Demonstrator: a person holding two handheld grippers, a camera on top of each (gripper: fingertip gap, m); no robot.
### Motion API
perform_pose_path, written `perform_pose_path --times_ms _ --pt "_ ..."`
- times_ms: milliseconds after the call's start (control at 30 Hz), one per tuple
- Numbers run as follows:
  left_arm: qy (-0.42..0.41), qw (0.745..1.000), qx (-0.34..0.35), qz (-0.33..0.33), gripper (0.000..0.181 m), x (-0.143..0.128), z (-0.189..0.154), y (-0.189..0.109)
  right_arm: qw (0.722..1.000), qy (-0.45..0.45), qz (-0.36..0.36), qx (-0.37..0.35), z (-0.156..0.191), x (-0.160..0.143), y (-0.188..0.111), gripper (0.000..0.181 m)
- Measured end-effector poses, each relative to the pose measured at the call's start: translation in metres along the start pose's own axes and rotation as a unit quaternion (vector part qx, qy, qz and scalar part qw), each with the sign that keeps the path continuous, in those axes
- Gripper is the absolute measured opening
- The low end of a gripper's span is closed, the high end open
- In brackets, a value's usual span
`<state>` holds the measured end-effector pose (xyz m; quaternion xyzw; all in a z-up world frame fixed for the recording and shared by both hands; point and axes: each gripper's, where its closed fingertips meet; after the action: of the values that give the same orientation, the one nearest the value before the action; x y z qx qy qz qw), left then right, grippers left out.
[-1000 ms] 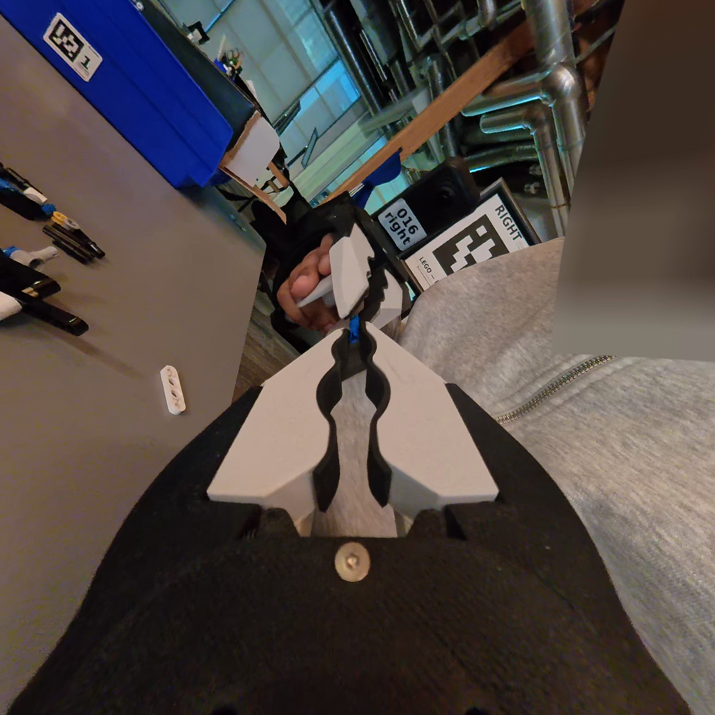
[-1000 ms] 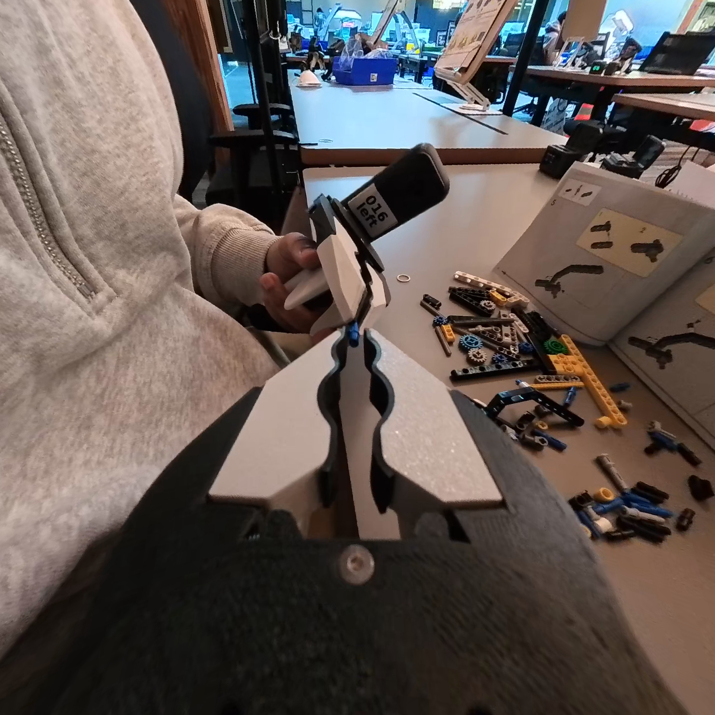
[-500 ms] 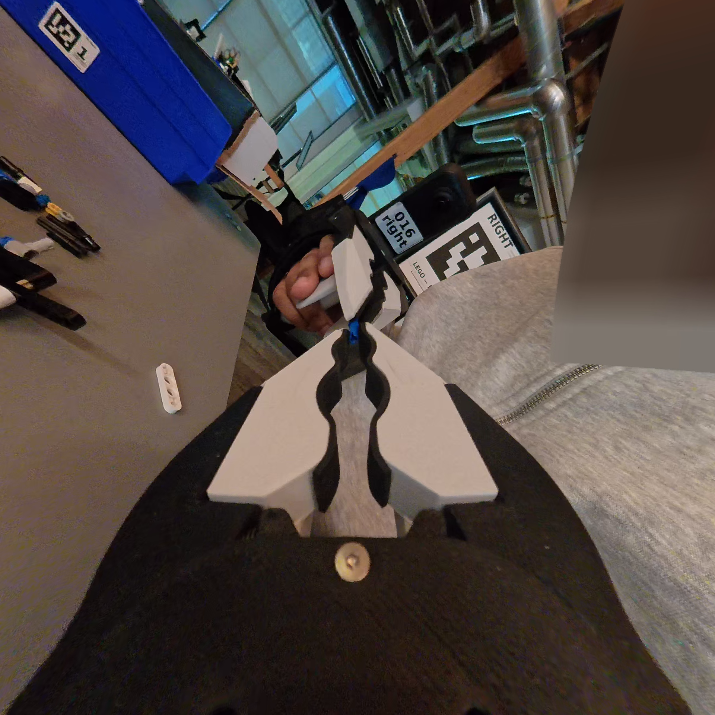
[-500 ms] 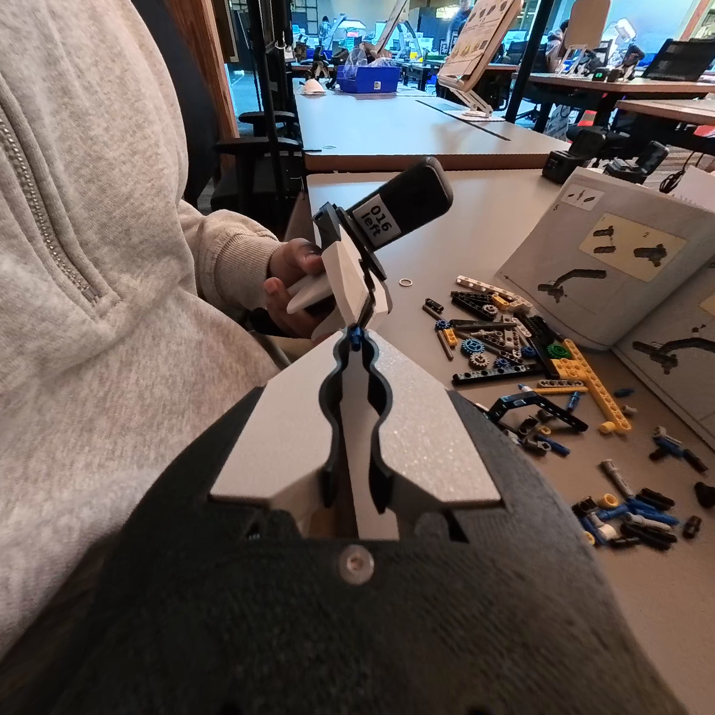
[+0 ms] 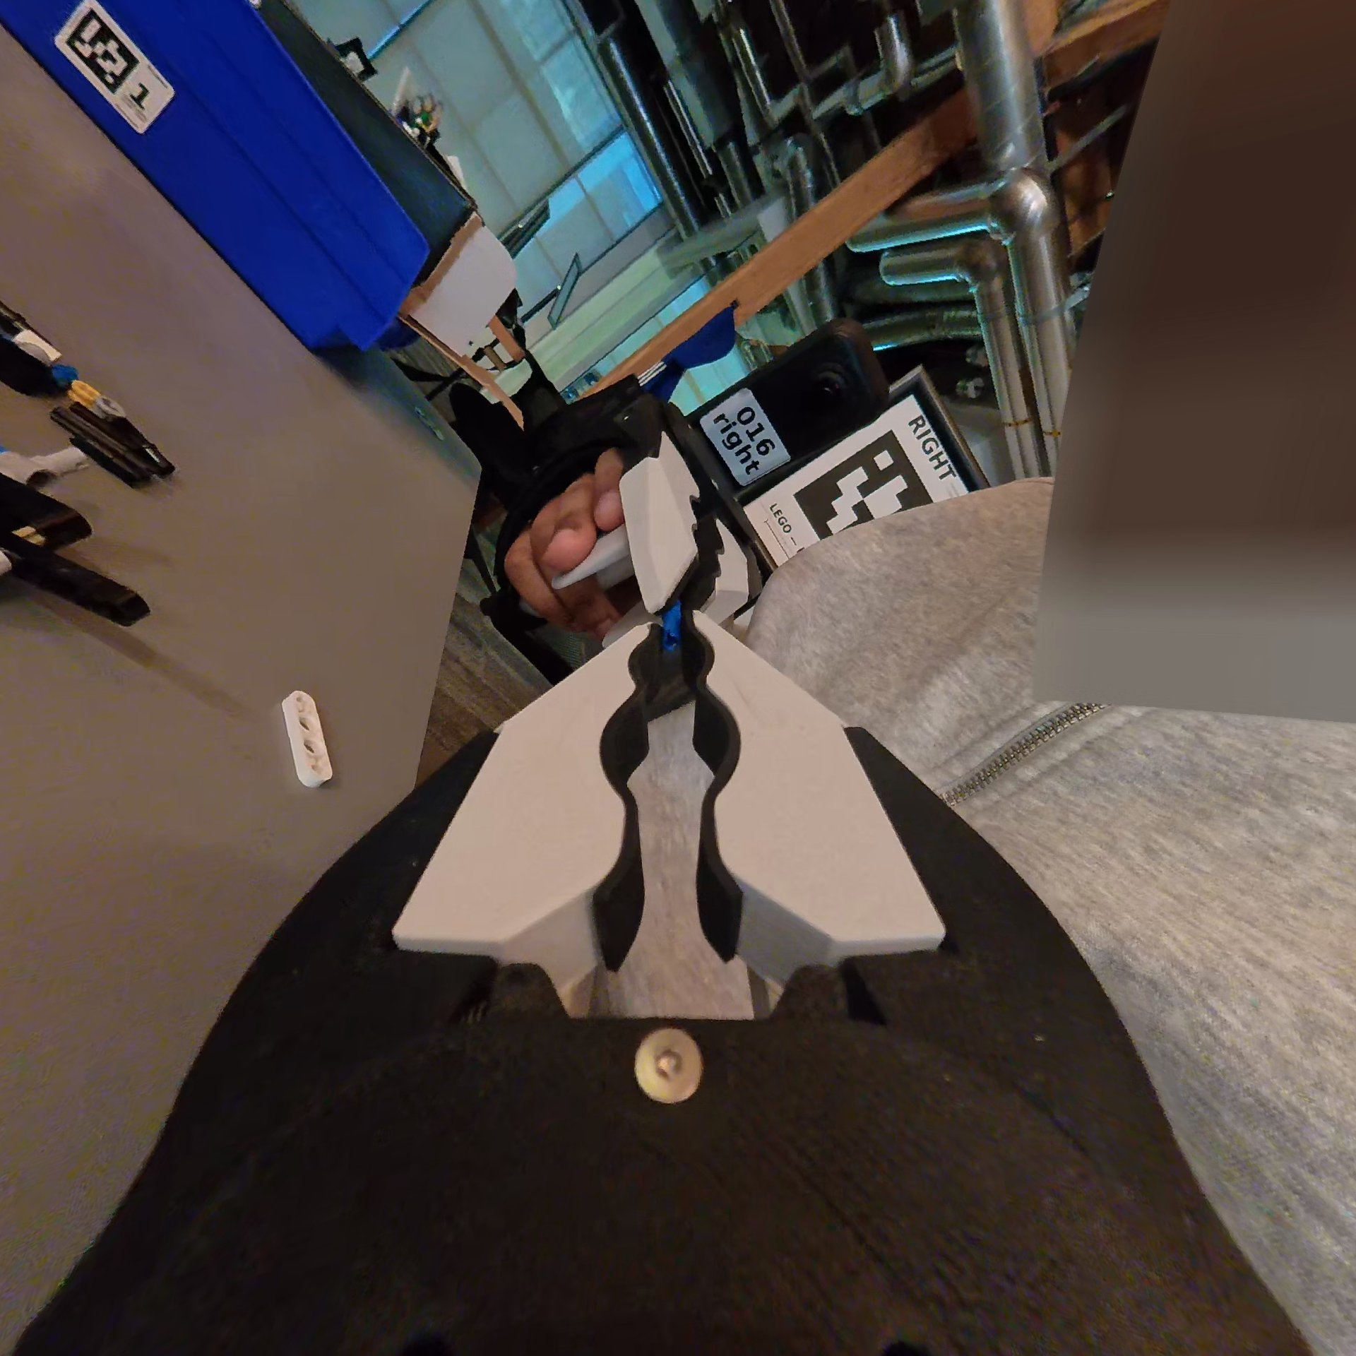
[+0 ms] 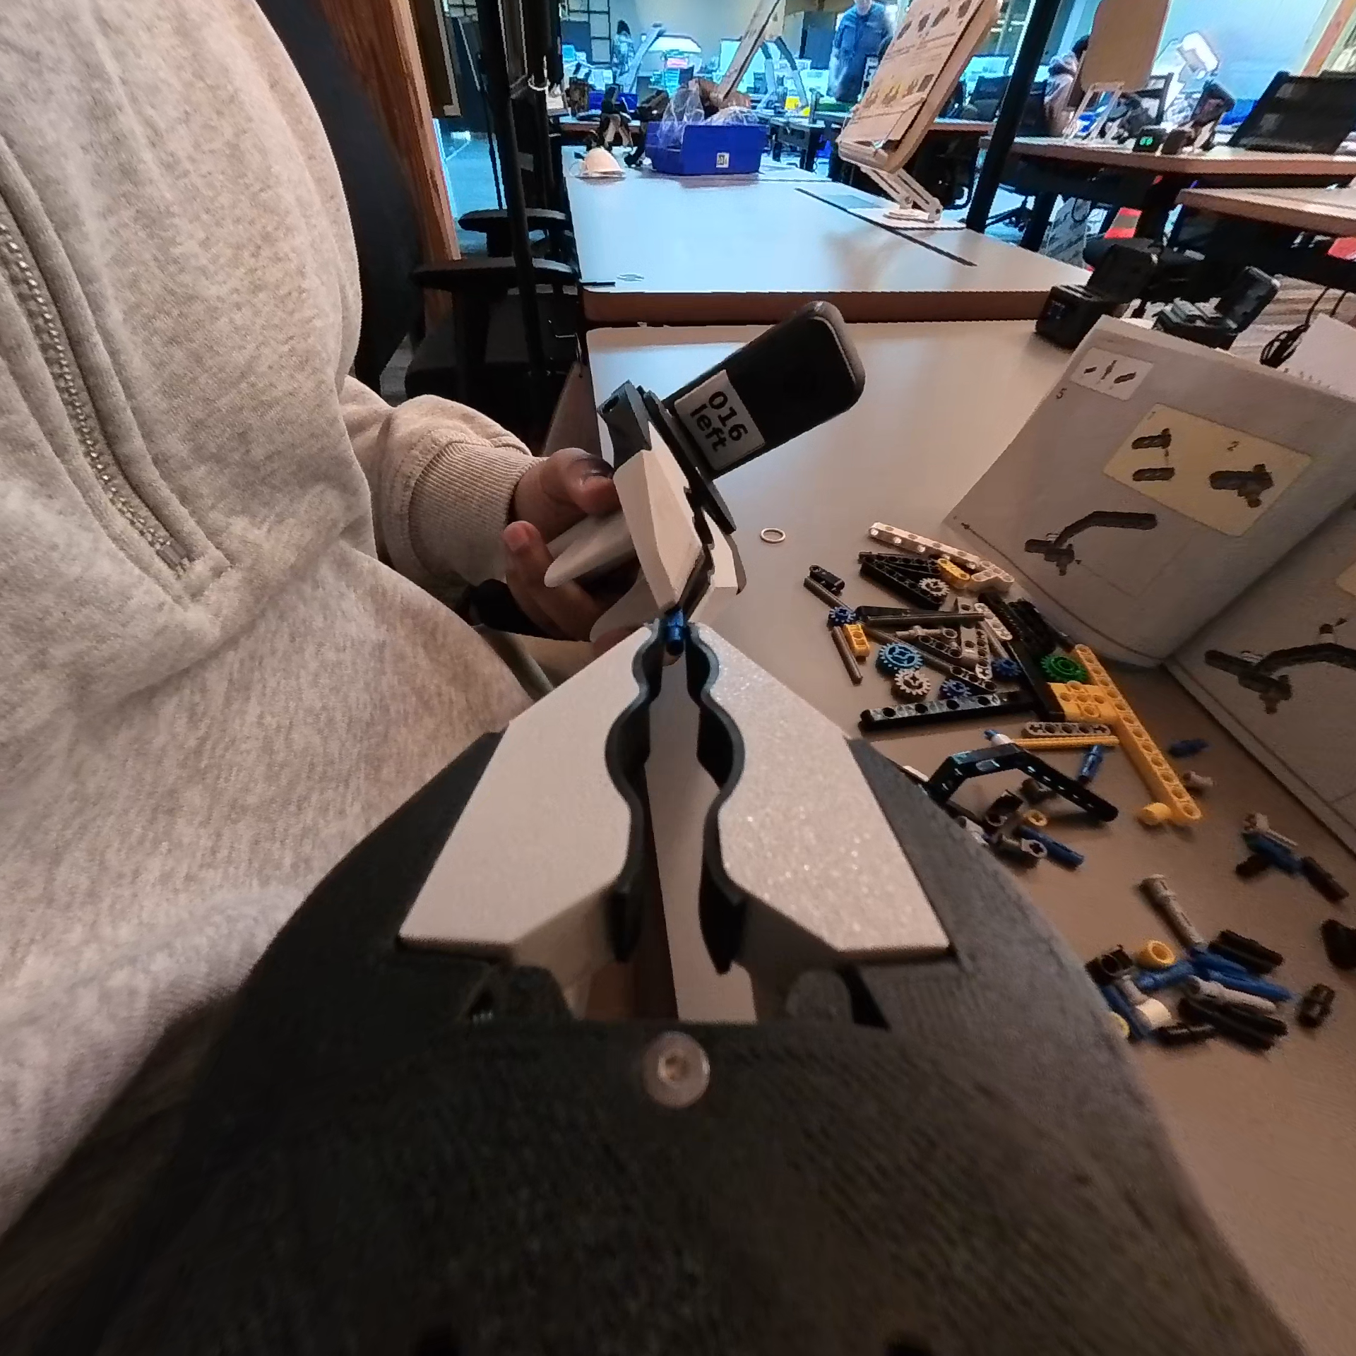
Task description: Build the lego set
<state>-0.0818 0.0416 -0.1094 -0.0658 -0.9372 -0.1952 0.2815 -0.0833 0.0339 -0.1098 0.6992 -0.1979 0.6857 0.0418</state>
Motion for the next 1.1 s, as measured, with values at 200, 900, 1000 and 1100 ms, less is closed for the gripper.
perform_pose_path --times_ms 200,900,1000,1100 --pt "-0.004 1.0 0.001 0.0 0.003 0.0 0.001 0.0 1.0 -0.008 0.002 -0.004 0.0 -0.001 0.001 0.004" --pt "0.083 0.968 0.236 -0.003 0.022 0.017 0.046 -0.037 0.965 0.087 0.225 -0.099 -0.044 -0.049 -0.005 0.003" --pt "0.115 0.954 0.275 0.018 0.023 0.011 0.05 -0.039 0.939 0.087 0.318 -0.095 -0.041 -0.068 -0.001 0.003" --pt "0.099 0.959 0.267 0.005 0.023 0.002 0.045 -0.038 0.918 0.089 0.378 -0.082 -0.034 -0.075 0.008 0.003"
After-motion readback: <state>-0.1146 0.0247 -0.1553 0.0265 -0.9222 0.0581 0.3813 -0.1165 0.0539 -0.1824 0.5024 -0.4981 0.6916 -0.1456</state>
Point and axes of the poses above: each gripper's, where its closed fingertips meet, y out along the fingers, x out of its top, z = x × y across the jaws, and after that the axes turned 9 degrees about -x, right-handed
